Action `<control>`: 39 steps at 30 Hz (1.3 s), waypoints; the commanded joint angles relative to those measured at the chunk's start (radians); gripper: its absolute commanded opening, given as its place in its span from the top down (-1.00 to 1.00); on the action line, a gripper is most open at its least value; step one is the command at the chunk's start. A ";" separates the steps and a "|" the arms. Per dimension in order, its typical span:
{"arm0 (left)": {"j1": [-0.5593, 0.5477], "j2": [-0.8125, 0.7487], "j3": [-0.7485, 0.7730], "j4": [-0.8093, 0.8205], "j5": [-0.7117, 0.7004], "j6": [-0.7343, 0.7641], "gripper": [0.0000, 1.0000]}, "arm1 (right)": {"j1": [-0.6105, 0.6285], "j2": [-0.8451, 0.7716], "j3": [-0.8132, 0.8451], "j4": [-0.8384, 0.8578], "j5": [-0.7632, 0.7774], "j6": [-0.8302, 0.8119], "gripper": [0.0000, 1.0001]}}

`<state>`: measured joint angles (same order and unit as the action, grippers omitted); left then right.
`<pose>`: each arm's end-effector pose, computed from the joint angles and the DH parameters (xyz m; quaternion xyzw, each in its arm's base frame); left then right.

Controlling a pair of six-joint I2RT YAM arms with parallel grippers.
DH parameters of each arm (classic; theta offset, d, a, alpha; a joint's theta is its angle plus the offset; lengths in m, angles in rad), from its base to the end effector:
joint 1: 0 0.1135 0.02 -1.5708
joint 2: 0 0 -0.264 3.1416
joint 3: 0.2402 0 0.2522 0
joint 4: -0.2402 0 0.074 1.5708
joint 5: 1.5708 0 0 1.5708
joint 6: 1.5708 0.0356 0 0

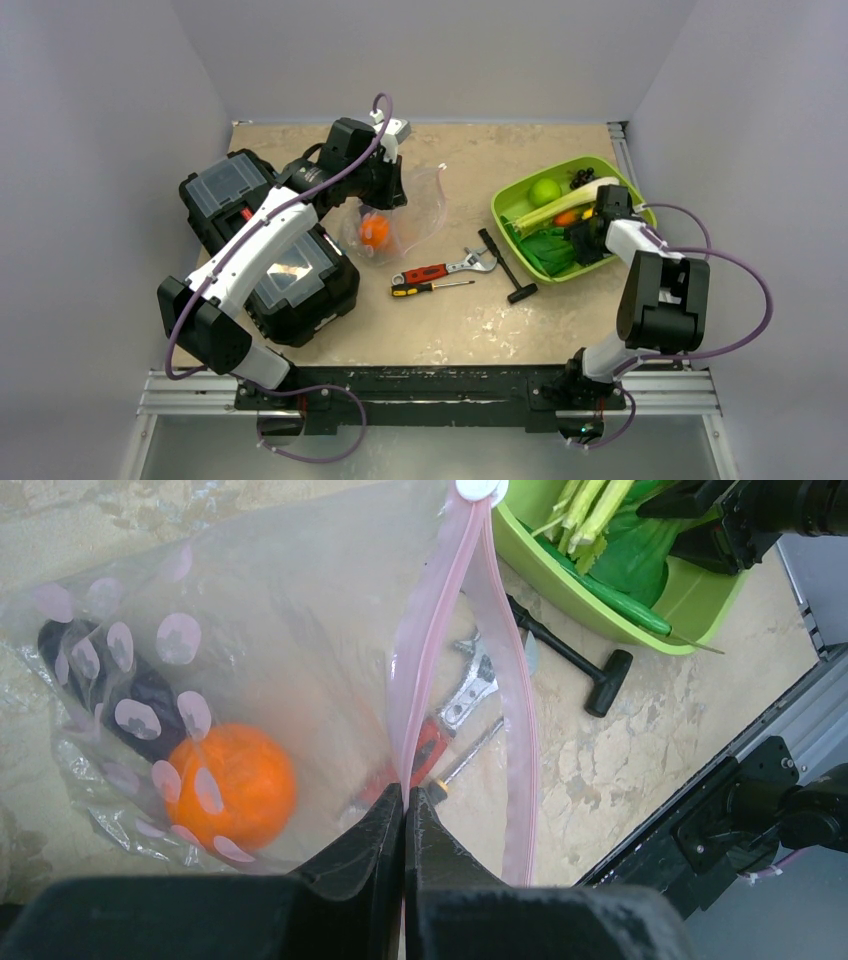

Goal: Place the food in the zip-top bag and seal the zipper
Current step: Pick up the fake vegetable from the bin.

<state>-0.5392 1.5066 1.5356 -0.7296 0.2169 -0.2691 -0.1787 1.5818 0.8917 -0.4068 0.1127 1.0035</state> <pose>0.2787 -0.1757 0.3739 0.1666 0.8871 -0.2550 0.3467 0.2944 -0.0573 0.1705 0.5518 0.7985 0.0438 0.2367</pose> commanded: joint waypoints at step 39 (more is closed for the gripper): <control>0.002 -0.023 0.035 0.008 -0.004 0.018 1.00 | 0.317 -0.300 0.276 0.291 -0.884 -0.434 1.00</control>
<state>-0.5388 1.5032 1.5356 -0.7353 0.2161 -0.2691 -0.0200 1.2655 1.1149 -0.2302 -0.4034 0.6811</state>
